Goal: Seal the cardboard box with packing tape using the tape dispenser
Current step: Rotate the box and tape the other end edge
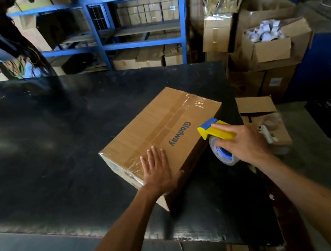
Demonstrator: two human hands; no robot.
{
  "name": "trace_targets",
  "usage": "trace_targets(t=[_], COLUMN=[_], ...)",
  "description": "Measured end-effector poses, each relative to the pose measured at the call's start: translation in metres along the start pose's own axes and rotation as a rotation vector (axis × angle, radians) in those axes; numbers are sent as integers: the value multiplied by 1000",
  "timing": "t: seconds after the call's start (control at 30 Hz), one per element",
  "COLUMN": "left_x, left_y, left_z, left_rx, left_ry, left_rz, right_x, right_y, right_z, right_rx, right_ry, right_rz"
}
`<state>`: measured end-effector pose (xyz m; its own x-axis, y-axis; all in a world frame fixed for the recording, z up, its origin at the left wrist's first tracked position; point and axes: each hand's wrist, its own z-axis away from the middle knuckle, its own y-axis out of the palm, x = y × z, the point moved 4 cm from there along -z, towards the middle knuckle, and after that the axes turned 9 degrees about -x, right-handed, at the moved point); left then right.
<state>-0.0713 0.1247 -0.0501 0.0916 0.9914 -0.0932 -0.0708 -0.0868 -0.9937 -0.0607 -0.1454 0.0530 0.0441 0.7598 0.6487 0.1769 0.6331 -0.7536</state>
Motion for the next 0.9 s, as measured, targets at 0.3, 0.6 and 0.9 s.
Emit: trace_targets(t=[0.3, 0.6, 0.9], left_x=[57, 101, 36], left_y=[-24, -28, -28], left_z=[-15, -24, -44], left_rx=[18, 113, 121], left_ry=[-81, 118, 172], left_rz=[76, -84, 1], right_x=[41, 52, 61], right_y=[24, 32, 36], right_z=[7, 6, 2], right_rx=[0, -20, -4], right_ry=[73, 173, 233], right_rz=[-146, -256, -302])
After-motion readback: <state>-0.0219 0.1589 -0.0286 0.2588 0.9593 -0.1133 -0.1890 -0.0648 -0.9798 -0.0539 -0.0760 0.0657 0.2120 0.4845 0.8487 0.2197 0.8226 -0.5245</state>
